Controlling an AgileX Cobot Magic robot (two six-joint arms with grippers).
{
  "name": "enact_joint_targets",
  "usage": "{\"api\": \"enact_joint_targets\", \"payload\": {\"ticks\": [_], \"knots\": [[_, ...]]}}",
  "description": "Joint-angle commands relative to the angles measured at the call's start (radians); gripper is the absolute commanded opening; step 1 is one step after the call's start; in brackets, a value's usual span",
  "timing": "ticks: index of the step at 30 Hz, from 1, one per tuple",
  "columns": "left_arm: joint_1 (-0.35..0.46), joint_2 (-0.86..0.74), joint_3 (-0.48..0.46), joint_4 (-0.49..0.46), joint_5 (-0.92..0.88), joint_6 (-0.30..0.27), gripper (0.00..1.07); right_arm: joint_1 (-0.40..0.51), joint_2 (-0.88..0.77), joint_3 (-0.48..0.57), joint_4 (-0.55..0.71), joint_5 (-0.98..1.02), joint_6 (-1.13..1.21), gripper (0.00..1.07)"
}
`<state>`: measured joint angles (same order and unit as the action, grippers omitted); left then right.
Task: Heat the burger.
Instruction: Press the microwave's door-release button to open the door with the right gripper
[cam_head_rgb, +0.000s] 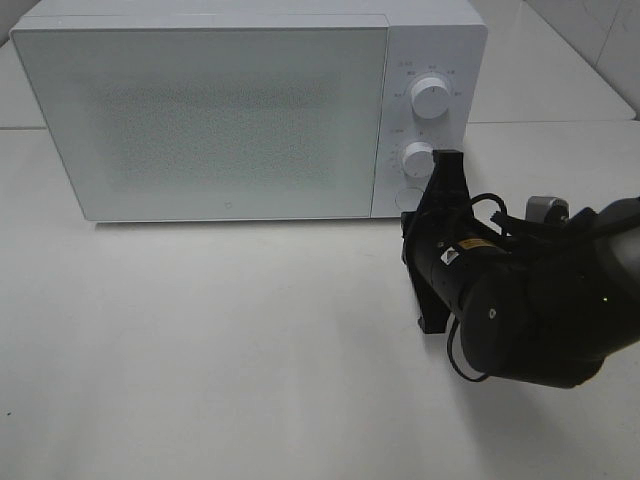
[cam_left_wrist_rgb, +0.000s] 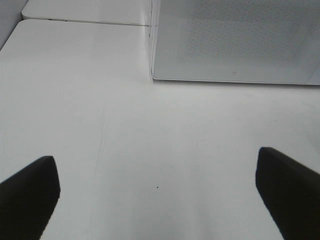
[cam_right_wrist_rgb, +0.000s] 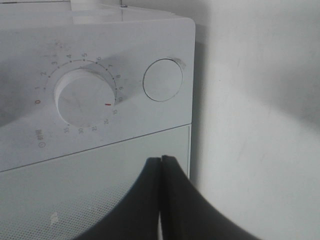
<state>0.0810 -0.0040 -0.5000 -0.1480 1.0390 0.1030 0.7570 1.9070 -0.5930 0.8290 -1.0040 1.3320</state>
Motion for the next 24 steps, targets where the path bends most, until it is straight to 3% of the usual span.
{"api": "enact_joint_targets", "payload": {"ticks": [1, 16, 24], "knots": [[0.001, -0.021, 0.004, -0.010, -0.001, -0.004, 1.00, -0.034, 0.039, -0.042, -0.031, -0.002, 0.002, 0.00], [0.001, -0.021, 0.004, -0.010, -0.001, -0.004, 1.00, -0.144, 0.127, -0.155, -0.118, 0.052, 0.013, 0.00], [0.001, -0.021, 0.004, -0.010, -0.001, -0.004, 1.00, -0.159, 0.189, -0.210, -0.128, 0.072, 0.025, 0.00]]}}
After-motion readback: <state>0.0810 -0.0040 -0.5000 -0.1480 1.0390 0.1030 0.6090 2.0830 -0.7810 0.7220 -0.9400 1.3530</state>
